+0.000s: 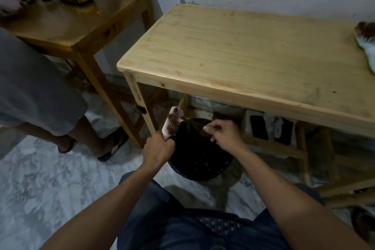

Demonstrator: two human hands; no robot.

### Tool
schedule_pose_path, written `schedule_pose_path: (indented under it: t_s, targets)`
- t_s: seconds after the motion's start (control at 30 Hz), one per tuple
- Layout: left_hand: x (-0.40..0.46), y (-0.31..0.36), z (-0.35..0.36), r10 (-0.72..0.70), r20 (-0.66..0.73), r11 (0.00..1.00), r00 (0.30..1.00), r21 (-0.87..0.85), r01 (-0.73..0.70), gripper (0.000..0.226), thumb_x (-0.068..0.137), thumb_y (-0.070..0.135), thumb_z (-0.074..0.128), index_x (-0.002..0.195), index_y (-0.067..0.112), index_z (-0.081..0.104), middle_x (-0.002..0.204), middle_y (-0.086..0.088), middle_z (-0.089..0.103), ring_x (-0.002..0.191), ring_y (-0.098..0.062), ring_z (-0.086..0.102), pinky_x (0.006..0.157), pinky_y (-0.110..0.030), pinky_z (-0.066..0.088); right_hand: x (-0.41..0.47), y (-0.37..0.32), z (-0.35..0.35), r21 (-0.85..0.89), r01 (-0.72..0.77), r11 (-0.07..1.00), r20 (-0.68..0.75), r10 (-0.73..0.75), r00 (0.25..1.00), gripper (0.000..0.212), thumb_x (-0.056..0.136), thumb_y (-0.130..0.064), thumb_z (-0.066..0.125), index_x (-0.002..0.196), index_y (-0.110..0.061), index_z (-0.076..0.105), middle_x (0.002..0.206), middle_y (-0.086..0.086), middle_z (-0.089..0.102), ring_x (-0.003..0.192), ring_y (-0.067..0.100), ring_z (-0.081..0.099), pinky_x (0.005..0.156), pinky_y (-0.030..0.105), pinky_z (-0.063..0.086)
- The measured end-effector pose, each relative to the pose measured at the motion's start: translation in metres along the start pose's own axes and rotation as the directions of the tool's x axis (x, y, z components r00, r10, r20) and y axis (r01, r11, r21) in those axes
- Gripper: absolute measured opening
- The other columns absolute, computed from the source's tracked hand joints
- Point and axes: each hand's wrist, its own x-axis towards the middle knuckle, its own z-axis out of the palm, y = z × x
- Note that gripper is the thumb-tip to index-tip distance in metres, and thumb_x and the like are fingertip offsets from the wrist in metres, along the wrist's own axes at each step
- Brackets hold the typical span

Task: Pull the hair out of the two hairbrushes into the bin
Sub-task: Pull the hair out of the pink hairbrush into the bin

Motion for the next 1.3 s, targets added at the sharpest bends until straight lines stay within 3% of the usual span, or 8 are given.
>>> schedule_pose_path:
  t_s: [0.17,0.33,0.43,0.57,0.77,0.83,1.17,1.3]
  targets:
    - [0.017,-0.005,-0.008,-0.144,-0.059,0.986,0.988,-0.096,0.138,0.026,0.087,0.028,0.057,0.097,0.005,0.065,0.087,-0.013,0.069,0.072,-0.029,0.064,0.053,-0.031,0.043,-0.005,0.001,-0.004,-0.027,0.023,0.999,-0.045,-0.025,0.999,0.011,0.092,-0.026,0.07,0.089,-0.017,0.076,0.053,-0.002,0.062,0.043,-0.002,0.057,0.046,0.007,0.04]
    - [0.015,-0.009,-0.014,0.005,-0.063,0.998,0.998,0.069,-0.001,0.029,0.086,0.028,0.057,0.104,0.006,0.06,0.089,-0.012,0.068,0.071,-0.028,0.063,0.057,-0.032,0.047,-0.002,0.005,-0.013,-0.075,-0.017,0.997,0.01,0.018,1.0,0.012,0.094,-0.031,0.066,0.1,-0.025,0.074,0.059,0.0,0.067,0.047,0.0,0.061,0.055,0.023,0.048]
    - [0.004,0.0,-0.01,0.127,-0.038,0.981,0.991,0.15,-0.12,0.027,0.086,0.026,0.057,0.107,0.01,0.056,0.084,-0.008,0.066,0.068,-0.027,0.064,0.057,-0.037,0.054,-0.002,-0.003,-0.007,-0.089,-0.078,0.993,0.092,0.086,0.992,0.033,0.094,-0.037,0.063,0.125,-0.028,0.06,0.087,-0.008,0.069,0.064,0.007,0.069,0.049,0.021,0.049]
    - [-0.006,0.014,-0.006,0.29,-0.012,0.925,0.957,0.261,-0.277,0.028,0.086,0.021,0.057,0.112,0.012,0.051,0.082,-0.003,0.06,0.068,-0.025,0.06,0.057,-0.034,0.048,0.004,-0.014,0.011,0.146,-0.133,0.98,0.173,0.107,0.979,0.053,0.089,-0.036,0.069,0.137,-0.025,0.051,0.128,-0.013,0.056,0.066,0.014,0.07,0.046,0.025,0.048]
    - [-0.004,0.017,-0.01,0.357,-0.006,0.887,0.934,0.315,-0.338,0.033,0.087,0.025,0.055,0.117,0.013,0.05,0.084,-0.006,0.064,0.069,-0.029,0.063,0.062,-0.04,0.055,0.006,-0.017,0.02,0.361,-0.129,0.924,0.197,0.06,0.979,0.003,0.091,-0.016,0.069,0.092,-0.017,0.072,0.078,0.002,0.072,0.051,0.007,0.058,0.045,0.017,0.047]
    - [0.0,0.011,-0.012,0.32,-0.019,0.912,0.947,0.278,-0.302,0.029,0.088,0.024,0.057,0.115,0.012,0.053,0.083,-0.003,0.062,0.066,-0.024,0.06,0.057,-0.035,0.05,0.006,-0.014,0.018,0.336,-0.1,0.937,0.115,0.064,0.991,0.009,0.091,-0.013,0.07,0.083,-0.017,0.074,0.069,0.001,0.067,0.051,0.007,0.054,0.047,0.017,0.047]
    - [0.018,-0.019,-0.015,0.029,-0.031,0.996,0.999,0.082,-0.026,0.034,0.086,0.026,0.057,0.113,0.006,0.061,0.093,-0.011,0.067,0.075,-0.028,0.064,0.06,-0.032,0.05,0.0,0.009,-0.003,0.272,-0.078,0.959,-0.019,0.086,0.996,0.022,0.092,-0.016,0.069,0.075,-0.026,0.077,0.062,-0.008,0.071,0.052,0.004,0.057,0.05,0.019,0.048]
    - [0.014,-0.013,-0.013,0.112,-0.003,0.992,0.994,0.06,-0.112,0.031,0.089,0.029,0.057,0.113,0.009,0.06,0.089,-0.008,0.069,0.07,-0.024,0.065,0.055,-0.033,0.053,0.002,0.011,0.0,0.221,-0.162,0.962,-0.001,0.167,0.986,0.013,0.098,-0.019,0.061,0.099,-0.018,0.074,0.093,0.005,0.072,0.066,0.011,0.062,0.054,0.021,0.052]
